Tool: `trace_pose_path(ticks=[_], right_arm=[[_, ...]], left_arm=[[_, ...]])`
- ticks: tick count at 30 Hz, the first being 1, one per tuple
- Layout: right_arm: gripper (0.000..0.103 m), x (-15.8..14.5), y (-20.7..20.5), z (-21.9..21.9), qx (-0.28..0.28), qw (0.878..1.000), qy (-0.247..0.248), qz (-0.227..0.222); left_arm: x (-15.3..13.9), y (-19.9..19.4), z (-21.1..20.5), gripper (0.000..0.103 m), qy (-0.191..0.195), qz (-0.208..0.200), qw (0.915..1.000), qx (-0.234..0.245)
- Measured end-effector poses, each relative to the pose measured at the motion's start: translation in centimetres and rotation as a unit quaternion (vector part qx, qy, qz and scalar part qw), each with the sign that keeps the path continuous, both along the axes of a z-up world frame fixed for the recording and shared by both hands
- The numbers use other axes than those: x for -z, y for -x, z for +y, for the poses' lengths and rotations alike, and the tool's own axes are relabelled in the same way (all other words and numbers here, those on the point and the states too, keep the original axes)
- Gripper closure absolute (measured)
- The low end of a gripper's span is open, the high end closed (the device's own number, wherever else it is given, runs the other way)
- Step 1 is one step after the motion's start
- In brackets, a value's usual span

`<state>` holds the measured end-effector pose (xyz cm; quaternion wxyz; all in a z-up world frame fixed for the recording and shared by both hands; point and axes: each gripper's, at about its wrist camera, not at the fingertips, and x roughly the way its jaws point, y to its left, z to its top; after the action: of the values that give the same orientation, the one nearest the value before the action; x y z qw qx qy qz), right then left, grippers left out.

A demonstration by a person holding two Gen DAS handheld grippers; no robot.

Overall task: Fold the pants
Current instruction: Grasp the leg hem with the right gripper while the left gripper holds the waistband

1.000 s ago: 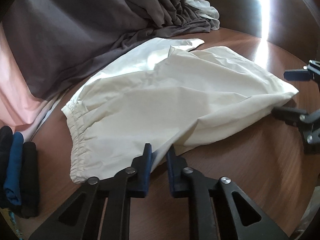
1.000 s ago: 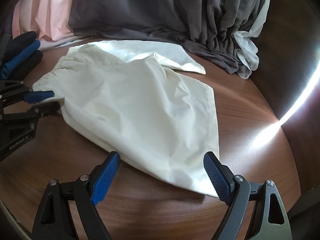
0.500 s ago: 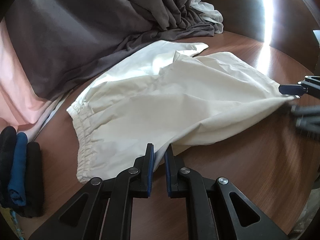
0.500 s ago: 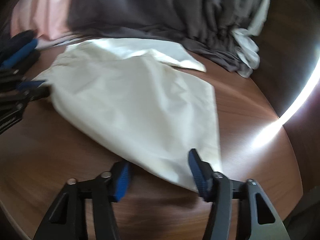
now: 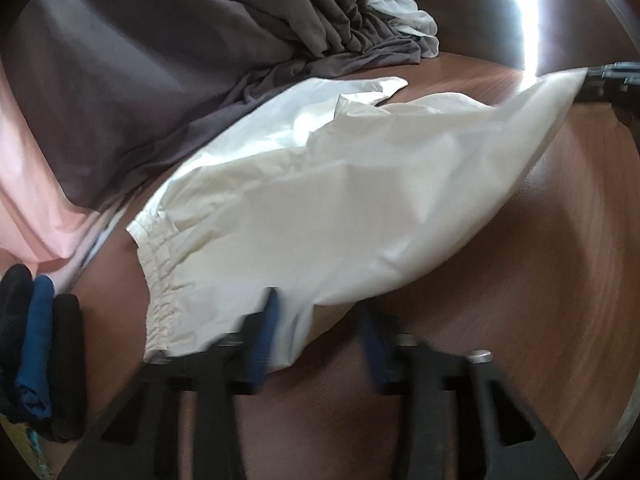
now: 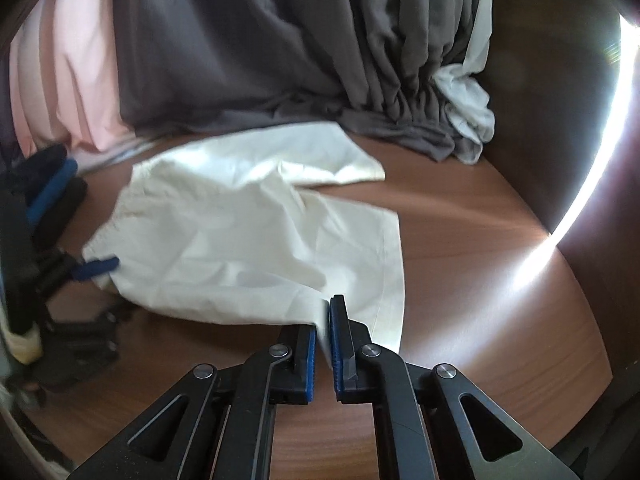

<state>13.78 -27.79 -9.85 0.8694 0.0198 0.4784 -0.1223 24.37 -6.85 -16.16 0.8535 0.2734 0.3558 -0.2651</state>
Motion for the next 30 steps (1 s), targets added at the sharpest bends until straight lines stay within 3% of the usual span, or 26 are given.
trace_pose_path(ticks=[3,10,18,24,30], right_arm=[[0.096,-1.0,-0.4,-0.1,-0.003,1.000,0.011,-0.009],[0.096,-2.1,-0.2,-0.4,-0.007,1.000,0.026,-0.010],[0.099,-4.4,0.9,-0.8,-0.032,0.999,-0.008,-0.001],[0.099,-7.7,0.7,-1.1,-0.077,0.997,-0.011,0.012],[0.100,-10.5,-3.5,-0.9,-0.161,0.986,0.032,0.021]], left_arm=[[-0.6,0.1,0.3,0.094,0.009,-0.002,1.0000,-0.001],[-4.2,0.8,1.9,0.096,0.043,-0.005,0.9988,-0.024],[-8.6,3.1,2.3,0.096,0.029,-0.016,0.9986,-0.041],[-11.8,3.5,2.2,0.097,0.033,0.002,0.9987,-0.038],[-13.9,1.2,1.5,0.097,0.027,0.024,0.9992,-0.018]])
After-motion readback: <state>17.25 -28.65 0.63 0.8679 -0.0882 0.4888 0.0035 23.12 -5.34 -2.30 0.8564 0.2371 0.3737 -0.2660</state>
